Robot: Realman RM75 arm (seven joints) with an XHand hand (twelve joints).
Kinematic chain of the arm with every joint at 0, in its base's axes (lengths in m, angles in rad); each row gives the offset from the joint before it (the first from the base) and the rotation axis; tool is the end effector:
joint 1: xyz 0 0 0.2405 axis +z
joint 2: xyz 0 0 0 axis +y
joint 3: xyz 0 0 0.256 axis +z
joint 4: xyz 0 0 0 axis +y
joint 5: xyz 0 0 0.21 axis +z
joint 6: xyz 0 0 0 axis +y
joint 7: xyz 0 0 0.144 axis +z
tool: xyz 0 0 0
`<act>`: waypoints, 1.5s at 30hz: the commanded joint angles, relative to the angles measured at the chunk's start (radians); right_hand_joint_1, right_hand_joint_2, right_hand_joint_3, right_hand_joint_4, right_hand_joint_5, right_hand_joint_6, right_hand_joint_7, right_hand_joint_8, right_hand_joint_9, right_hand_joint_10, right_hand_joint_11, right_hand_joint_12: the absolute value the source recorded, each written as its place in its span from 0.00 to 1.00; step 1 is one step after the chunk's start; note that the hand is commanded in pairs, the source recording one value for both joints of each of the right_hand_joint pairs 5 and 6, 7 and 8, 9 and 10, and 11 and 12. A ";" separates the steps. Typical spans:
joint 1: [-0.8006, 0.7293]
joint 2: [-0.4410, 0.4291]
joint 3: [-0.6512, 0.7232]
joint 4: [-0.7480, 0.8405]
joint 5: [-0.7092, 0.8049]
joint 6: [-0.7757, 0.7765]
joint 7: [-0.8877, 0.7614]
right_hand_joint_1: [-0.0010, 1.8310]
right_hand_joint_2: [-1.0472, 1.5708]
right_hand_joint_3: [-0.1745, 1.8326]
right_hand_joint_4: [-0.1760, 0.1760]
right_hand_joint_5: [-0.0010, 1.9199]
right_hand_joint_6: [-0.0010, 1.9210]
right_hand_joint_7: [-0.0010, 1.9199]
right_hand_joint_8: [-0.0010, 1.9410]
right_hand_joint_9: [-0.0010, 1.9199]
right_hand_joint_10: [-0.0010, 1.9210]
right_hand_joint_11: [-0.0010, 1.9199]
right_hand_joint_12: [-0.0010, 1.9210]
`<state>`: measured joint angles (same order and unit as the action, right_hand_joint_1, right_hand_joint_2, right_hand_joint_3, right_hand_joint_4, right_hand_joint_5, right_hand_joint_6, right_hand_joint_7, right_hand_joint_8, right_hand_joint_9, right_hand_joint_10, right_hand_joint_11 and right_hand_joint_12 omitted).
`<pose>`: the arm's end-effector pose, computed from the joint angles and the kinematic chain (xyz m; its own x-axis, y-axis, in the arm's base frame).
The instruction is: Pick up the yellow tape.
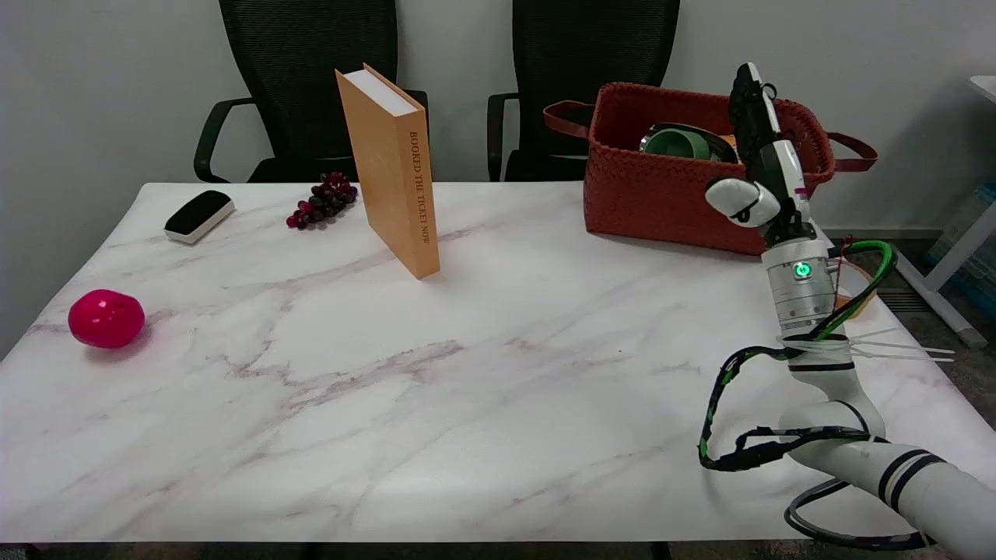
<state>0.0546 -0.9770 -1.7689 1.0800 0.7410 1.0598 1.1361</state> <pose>-0.2227 -0.3146 0.4334 0.2892 0.3876 0.8753 -0.7718 -0.4465 0.4528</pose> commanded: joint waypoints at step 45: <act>-0.168 -0.066 0.037 -0.028 0.755 0.166 -0.687 0.32 0.48 0.00 0.50 0.00 0.00 0.00 0.00 0.00 0.00 0.00 0.00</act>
<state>-0.1780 -1.0314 -1.6251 1.2810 1.2679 1.2104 0.2335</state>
